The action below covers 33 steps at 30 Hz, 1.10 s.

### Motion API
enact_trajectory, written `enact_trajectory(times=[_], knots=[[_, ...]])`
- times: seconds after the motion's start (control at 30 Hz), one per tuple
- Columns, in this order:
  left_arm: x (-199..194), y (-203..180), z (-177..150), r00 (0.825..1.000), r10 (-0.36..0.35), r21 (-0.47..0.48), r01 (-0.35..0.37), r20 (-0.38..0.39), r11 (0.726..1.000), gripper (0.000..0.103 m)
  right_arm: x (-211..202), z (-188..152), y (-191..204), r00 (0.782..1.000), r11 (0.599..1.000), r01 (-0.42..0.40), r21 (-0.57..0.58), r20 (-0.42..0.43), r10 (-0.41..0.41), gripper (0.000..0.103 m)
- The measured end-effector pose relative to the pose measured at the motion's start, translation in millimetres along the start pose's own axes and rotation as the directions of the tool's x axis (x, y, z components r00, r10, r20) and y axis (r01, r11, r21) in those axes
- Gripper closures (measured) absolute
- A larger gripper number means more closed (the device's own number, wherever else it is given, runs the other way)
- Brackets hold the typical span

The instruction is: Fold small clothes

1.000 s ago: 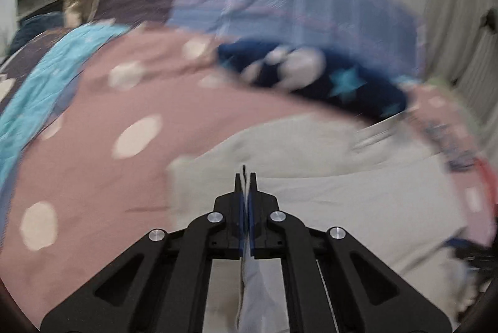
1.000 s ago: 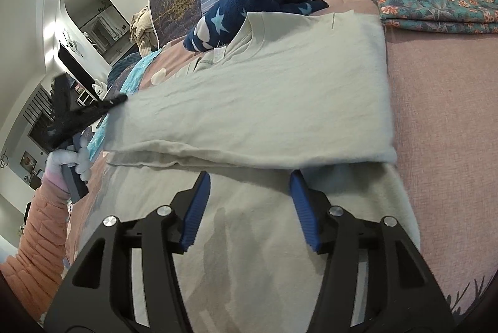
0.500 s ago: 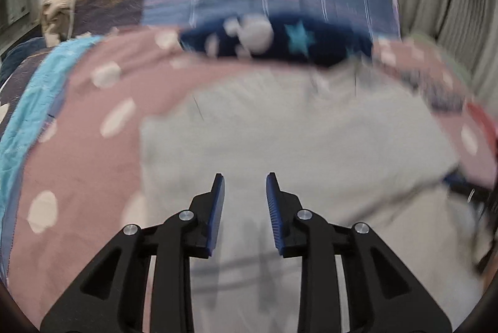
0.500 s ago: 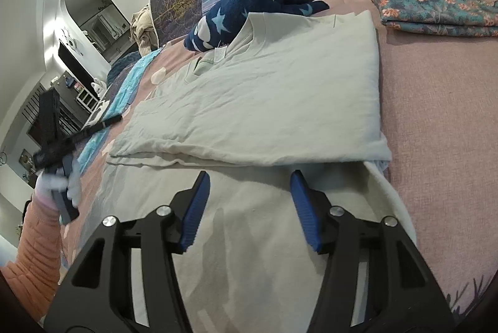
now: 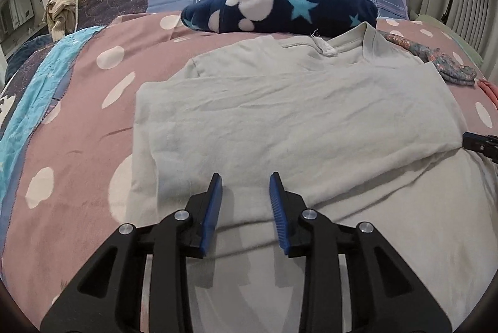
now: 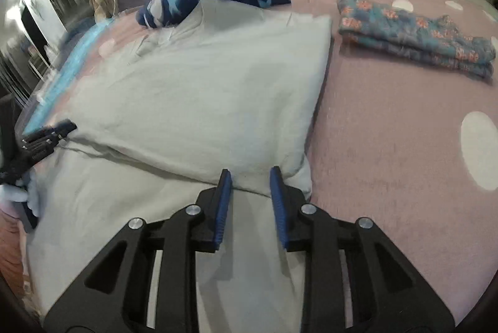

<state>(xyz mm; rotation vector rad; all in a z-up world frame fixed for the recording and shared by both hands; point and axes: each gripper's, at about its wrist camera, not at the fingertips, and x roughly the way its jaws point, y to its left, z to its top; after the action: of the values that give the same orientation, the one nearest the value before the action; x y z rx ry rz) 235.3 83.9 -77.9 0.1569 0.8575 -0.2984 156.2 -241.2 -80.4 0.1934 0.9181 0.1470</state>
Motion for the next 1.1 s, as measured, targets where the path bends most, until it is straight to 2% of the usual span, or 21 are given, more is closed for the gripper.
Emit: enact_trajectory(times=[0.1, 0.17, 0.23, 0.33, 0.4, 0.43, 0.47, 0.5, 0.53, 0.57, 0.67, 0.77, 0.87, 0.93, 1.07, 1.1], knots=[[-18, -11, 11, 0.995, -0.089, -0.009, 0.089, 0.052, 0.996, 0.070, -29, 6, -12, 0.996, 0.998, -0.056, 0.038, 0.065, 0.053, 0.075], [-22, -32, 27, 0.983, -0.165, 0.022, 0.164, 0.078, 0.986, 0.070, -44, 25, -25, 0.994, 0.997, -0.027, 0.071, 0.110, 0.019, 0.073], [-14, -63, 45, 0.972, -0.223, 0.069, 0.218, 0.075, 0.974, 0.070, -46, 42, -39, 0.993, 0.994, -0.014, 0.108, 0.118, 0.001, 0.070], [6, -99, 60, 0.954, -0.295, 0.105, 0.289, 0.051, 0.952, 0.070, -32, 74, -68, 0.996, 0.972, -0.044, 0.233, 0.089, 0.023, 0.070], [29, -121, 62, 0.925, -0.381, 0.090, 0.380, -0.012, 0.920, 0.070, -19, 89, -81, 0.997, 0.956, -0.044, 0.290, 0.069, 0.025, 0.070], [39, -130, 56, 0.916, -0.400, 0.088, 0.402, -0.039, 0.911, 0.070, -17, 92, -84, 0.998, 0.952, -0.043, 0.303, 0.065, 0.024, 0.070], [50, -142, 46, 0.920, -0.388, 0.105, 0.393, -0.060, 0.914, 0.068, -10, 97, -89, 0.998, 0.946, -0.046, 0.321, 0.059, 0.028, 0.070], [51, -148, 39, 0.929, -0.369, 0.134, 0.371, -0.041, 0.919, 0.067, -7, 102, -93, 0.998, 0.941, -0.053, 0.336, 0.056, 0.036, 0.070], [46, -149, 39, 0.927, -0.374, 0.147, 0.374, -0.030, 0.916, 0.060, -3, 104, -95, 0.998, 0.934, -0.060, 0.353, 0.054, 0.043, 0.070], [43, -148, 39, 0.919, -0.393, 0.145, 0.393, -0.029, 0.908, 0.058, 4, 112, -99, 0.997, 0.924, -0.069, 0.375, 0.052, 0.053, 0.070], [46, -145, 37, 0.910, -0.413, 0.126, 0.414, -0.035, 0.901, 0.058, 20, 130, -98, 0.997, 0.913, -0.072, 0.401, 0.031, 0.065, 0.068], [45, -146, 37, 0.910, -0.413, 0.129, 0.414, -0.031, 0.901, 0.058, 30, 145, -96, 1.000, 0.913, 0.025, 0.407, -0.013, -0.021, 0.068], [44, -144, 37, 0.908, -0.417, 0.127, 0.417, -0.030, 0.900, 0.057, 21, 133, -100, 0.997, 0.900, 0.082, 0.428, -0.024, -0.080, 0.069], [44, -142, 38, 0.903, -0.429, 0.119, 0.429, -0.030, 0.895, 0.057, 12, 118, -113, 0.995, 0.880, 0.087, 0.468, -0.005, -0.095, 0.058], [47, -141, 39, 0.895, -0.445, 0.106, 0.446, -0.032, 0.889, 0.056, -30, 80, -163, 0.981, 0.777, 0.053, 0.627, 0.111, -0.156, 0.051], [47, -141, 39, 0.895, -0.445, 0.107, 0.445, -0.032, 0.889, 0.056, -44, 72, -181, 0.969, 0.732, 0.064, 0.679, 0.134, -0.209, 0.042]])
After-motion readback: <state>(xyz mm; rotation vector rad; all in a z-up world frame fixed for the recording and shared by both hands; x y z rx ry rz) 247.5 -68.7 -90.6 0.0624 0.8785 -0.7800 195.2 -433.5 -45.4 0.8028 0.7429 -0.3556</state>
